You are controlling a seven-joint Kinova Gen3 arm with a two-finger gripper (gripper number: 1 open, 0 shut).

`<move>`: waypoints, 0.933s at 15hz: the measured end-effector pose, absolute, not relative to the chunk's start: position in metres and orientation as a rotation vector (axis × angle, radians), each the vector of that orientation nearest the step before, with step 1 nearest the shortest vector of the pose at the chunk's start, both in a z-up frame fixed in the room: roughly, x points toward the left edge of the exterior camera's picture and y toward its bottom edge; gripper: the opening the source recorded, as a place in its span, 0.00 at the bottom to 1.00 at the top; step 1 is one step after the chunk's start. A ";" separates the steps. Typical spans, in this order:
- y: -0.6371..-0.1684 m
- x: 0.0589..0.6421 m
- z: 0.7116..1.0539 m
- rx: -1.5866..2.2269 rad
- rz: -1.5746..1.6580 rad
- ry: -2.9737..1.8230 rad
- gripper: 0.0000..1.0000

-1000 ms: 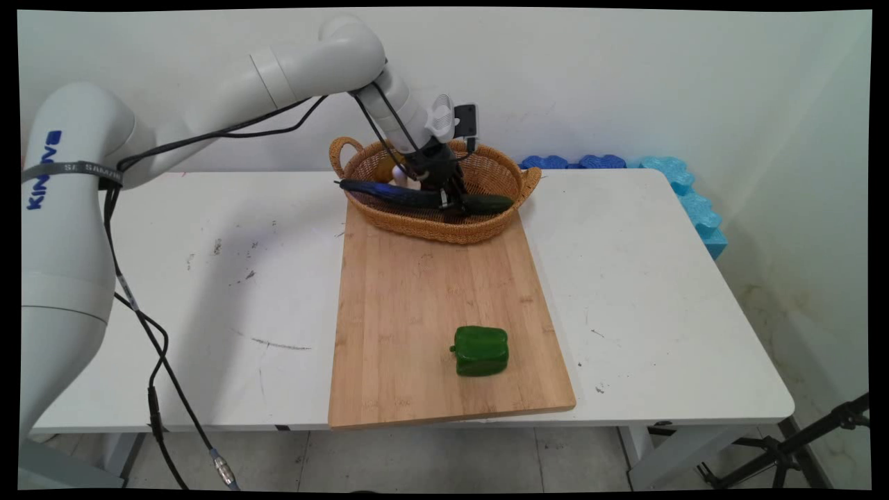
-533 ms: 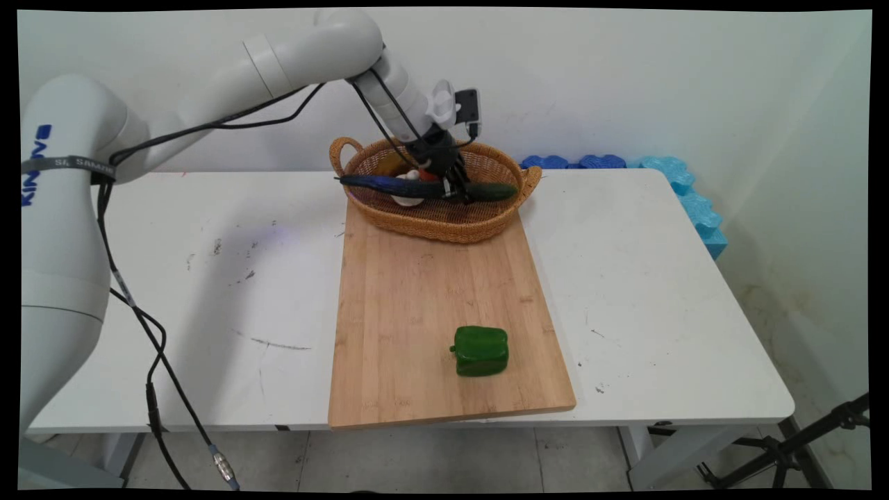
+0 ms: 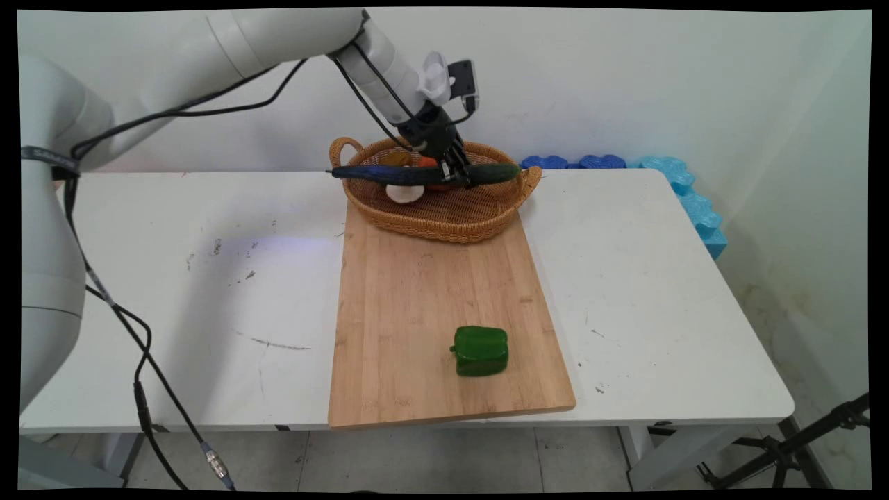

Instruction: Place the picked object on the cutting board

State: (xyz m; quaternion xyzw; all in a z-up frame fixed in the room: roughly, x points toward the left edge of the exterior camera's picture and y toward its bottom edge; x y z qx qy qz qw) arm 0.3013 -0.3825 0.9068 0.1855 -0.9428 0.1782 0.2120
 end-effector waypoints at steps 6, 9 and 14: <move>-0.330 0.294 0.938 0.587 0.468 -2.572 0.00; -0.301 0.287 0.946 0.621 0.431 -2.556 0.00; -0.265 0.283 0.942 0.663 0.378 -2.543 0.00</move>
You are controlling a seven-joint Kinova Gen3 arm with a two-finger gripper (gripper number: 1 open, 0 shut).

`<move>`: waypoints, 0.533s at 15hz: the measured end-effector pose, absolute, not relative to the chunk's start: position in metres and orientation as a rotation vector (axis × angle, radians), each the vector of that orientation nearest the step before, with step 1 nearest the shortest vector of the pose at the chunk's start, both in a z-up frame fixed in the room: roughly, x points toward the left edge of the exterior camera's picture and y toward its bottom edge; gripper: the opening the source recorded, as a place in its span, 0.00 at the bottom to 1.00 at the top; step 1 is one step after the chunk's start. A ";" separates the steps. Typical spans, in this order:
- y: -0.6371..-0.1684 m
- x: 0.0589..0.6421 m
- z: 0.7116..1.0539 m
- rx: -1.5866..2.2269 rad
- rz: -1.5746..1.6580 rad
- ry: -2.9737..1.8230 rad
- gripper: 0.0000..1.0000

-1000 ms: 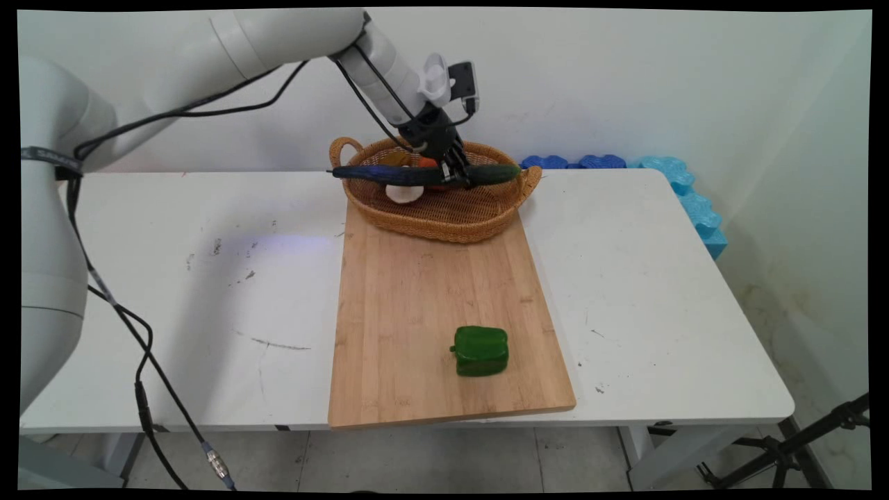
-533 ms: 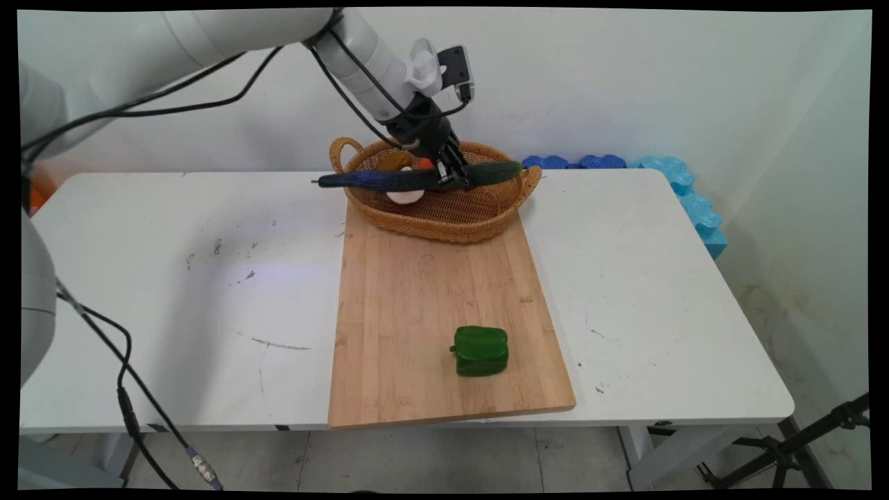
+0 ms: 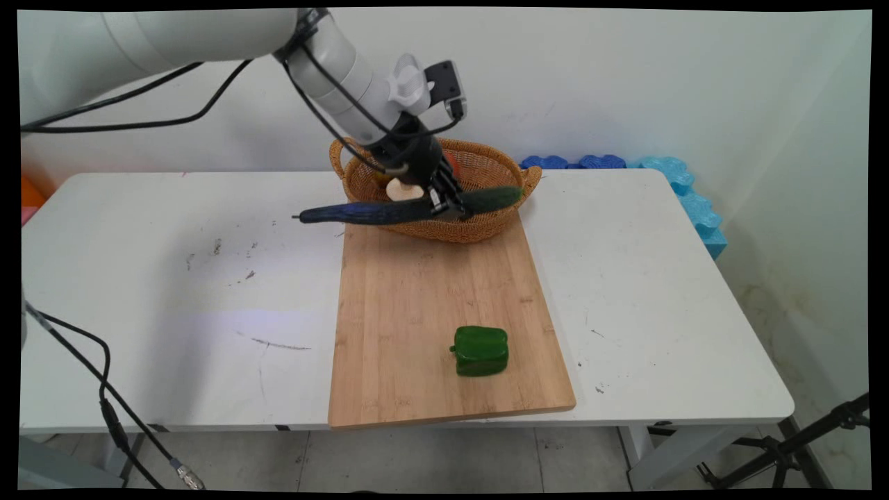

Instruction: Place the picked object on the cutting board

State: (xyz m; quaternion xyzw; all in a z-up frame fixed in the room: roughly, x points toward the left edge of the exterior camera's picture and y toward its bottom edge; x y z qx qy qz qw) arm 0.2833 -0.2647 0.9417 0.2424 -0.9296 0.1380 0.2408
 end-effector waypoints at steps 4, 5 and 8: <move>-0.248 0.287 0.924 0.662 0.366 -2.549 0.00; -0.246 0.288 0.919 0.657 0.367 -2.551 0.00; -0.243 0.290 0.900 0.637 0.373 -2.562 0.00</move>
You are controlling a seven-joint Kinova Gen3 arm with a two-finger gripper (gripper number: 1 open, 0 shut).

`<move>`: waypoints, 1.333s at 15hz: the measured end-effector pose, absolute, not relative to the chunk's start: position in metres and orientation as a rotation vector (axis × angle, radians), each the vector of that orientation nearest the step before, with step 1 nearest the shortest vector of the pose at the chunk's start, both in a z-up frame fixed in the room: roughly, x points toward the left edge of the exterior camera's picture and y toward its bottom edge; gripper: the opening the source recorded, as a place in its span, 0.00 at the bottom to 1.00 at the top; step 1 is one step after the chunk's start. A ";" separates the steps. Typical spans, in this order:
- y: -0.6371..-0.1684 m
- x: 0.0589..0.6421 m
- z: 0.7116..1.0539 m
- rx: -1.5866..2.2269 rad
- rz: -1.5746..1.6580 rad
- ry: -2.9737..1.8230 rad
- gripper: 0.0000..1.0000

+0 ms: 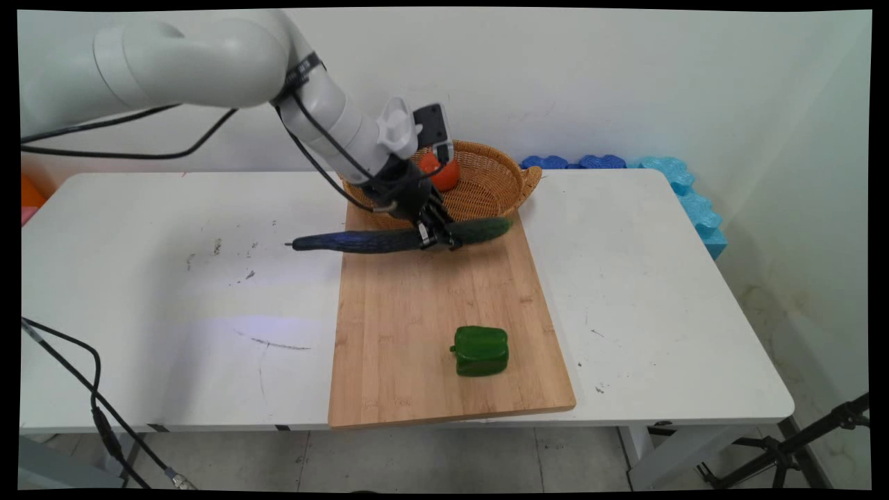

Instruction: Place the picked object on the cutting board

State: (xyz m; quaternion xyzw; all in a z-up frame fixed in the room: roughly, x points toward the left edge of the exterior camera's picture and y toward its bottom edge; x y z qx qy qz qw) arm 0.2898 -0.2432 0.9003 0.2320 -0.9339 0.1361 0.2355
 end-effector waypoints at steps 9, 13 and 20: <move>-0.248 0.285 0.850 0.527 0.401 -2.590 0.00; -0.249 0.283 0.834 0.491 0.407 -2.597 0.00; -0.249 0.280 0.820 0.443 0.421 -2.601 1.00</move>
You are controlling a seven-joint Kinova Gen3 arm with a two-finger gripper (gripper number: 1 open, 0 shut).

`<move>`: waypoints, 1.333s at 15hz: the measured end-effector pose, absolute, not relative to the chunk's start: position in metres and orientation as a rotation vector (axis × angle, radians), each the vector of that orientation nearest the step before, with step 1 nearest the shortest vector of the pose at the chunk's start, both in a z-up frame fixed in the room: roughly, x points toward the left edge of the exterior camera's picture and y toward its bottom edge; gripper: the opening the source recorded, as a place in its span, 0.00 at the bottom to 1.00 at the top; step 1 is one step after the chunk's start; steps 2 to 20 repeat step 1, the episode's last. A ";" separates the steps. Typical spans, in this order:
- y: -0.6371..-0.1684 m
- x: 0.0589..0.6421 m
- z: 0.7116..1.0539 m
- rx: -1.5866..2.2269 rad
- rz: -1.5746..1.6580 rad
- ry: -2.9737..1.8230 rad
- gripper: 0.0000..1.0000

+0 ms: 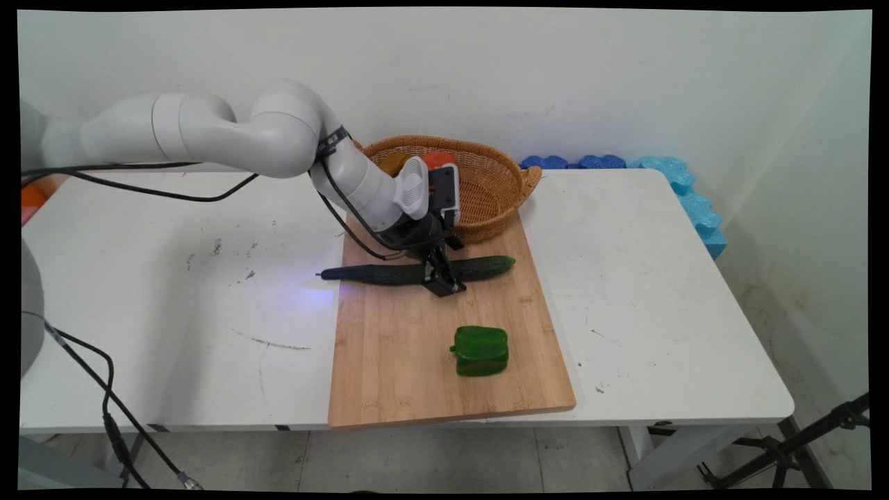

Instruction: Place the picked object on the cutting board

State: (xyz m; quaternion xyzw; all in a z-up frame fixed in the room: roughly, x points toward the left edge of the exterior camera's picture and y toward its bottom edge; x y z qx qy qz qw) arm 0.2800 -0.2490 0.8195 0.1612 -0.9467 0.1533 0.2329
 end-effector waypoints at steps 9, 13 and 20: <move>-0.249 0.280 0.819 0.438 0.422 -2.601 1.00; -0.249 0.280 0.819 0.438 0.422 -2.601 1.00; -0.249 0.280 0.819 0.438 0.422 -2.601 1.00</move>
